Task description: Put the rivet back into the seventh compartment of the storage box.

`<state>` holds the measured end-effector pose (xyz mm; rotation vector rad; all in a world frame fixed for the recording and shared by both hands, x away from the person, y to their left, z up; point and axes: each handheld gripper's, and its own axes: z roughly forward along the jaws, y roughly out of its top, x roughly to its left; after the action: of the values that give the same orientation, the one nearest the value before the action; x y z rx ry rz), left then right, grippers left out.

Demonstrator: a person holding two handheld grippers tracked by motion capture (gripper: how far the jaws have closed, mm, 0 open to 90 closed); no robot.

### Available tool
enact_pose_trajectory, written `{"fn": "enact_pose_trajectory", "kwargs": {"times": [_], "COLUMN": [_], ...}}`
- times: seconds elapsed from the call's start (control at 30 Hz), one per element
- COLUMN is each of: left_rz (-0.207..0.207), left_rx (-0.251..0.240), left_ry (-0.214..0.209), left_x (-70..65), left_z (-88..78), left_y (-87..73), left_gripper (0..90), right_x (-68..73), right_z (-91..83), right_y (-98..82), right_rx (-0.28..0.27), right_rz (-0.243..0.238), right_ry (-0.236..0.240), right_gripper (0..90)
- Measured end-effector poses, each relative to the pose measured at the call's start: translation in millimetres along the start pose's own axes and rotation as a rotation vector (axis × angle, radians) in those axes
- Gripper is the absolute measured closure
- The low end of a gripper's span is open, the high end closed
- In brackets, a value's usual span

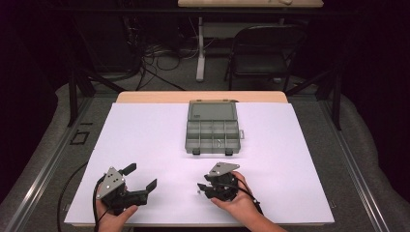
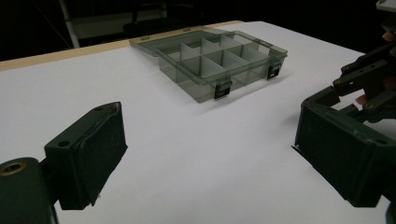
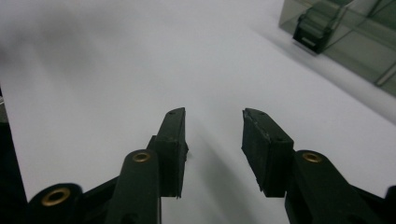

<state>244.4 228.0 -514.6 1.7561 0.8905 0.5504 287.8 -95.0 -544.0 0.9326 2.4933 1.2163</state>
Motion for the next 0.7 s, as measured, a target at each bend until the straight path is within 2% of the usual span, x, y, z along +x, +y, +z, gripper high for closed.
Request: {"fn": "enact_pose_trajectory", "kwargs": {"times": [0.2, 0.37, 0.6, 0.7], "left_rz": [0.001, -0.002, 0.0, 0.001], "left_rx": [0.0, 0.003, 0.0, -0.003], "left_ry": [0.002, 0.001, 0.005, 0.008], "left_x": [0.9, 1.3, 0.5, 0.5], "left_z": [-0.9, -0.5, -0.3, -0.5], "left_y": [-0.3, -0.2, -0.3, -0.5], "left_gripper": [8.7, 8.7, 8.7, 8.7], "right_x": [7.9, 10.3, 12.4, 13.8], "right_z": [9.4, 12.4, 15.4, 16.6], "right_y": [-2.8, -5.2, -8.9, -9.0], "right_rx": [0.022, 0.042, 0.041, 0.059], "right_rz": [-0.008, -0.012, -0.014, -0.02], "right_ry": [0.031, 0.046, 0.041, 0.043], "right_gripper": [64.4, 64.1, 65.7, 68.1]}}
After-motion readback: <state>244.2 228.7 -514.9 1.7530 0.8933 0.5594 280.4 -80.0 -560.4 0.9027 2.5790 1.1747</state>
